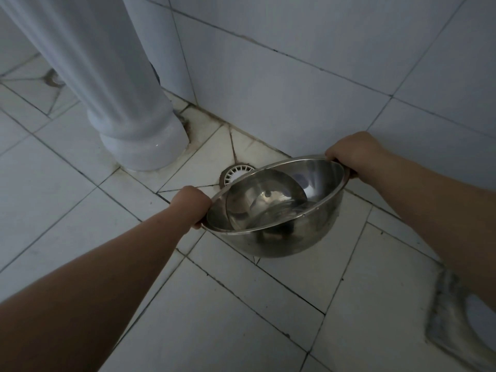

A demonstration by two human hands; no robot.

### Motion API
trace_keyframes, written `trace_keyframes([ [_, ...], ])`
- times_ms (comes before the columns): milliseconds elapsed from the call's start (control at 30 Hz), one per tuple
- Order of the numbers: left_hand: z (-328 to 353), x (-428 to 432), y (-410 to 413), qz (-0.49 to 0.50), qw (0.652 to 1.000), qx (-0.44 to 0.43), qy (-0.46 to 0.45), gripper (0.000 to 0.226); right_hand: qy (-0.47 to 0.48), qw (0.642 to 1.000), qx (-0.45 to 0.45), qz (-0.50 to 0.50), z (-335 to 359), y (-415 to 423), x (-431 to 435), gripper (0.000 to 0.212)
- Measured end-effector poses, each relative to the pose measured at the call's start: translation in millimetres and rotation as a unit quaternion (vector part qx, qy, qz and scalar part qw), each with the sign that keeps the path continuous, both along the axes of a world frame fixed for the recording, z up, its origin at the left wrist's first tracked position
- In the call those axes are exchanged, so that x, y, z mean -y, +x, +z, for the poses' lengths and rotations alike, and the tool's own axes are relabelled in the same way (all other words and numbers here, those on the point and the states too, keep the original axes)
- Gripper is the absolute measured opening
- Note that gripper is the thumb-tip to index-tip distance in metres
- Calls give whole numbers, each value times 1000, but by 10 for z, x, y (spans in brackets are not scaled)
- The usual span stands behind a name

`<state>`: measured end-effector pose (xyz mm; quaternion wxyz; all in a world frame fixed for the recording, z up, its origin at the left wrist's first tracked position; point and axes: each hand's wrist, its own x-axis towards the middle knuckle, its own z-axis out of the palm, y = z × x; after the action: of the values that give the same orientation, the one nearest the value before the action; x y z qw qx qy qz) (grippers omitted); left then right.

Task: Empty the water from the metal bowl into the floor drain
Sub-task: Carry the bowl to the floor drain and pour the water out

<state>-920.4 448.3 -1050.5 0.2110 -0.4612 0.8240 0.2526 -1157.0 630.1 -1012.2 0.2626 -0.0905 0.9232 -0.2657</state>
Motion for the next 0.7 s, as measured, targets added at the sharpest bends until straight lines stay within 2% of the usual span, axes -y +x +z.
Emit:
trace_keyframes([
  [33, -43, 37, -2, 62, 997, -30, 36, 19, 8, 1000, -3, 3, 2, 2, 12, 7],
  [67, -40, 26, -21, 84, 993, -41, 74, 21, 6, 1000, -2, 0, 9, 5, 17, 10],
  [167, -106, 82, -38, 145, 977, -104, 116, 28, -6, 1000, 4, -27, 31, 16, 19, 11],
  [367, -146, 100, -37, 146, 977, -103, 120, 27, -3, 999, 4, -47, 92, 44, 5, 12],
  [533, -165, 121, -46, 130, 980, -98, 111, 10, -19, 999, 14, -49, 109, 56, -20, 16],
  [700, -171, 133, -37, 121, 983, -93, 107, 7, -36, 998, 22, -48, 121, 65, -7, 22],
])
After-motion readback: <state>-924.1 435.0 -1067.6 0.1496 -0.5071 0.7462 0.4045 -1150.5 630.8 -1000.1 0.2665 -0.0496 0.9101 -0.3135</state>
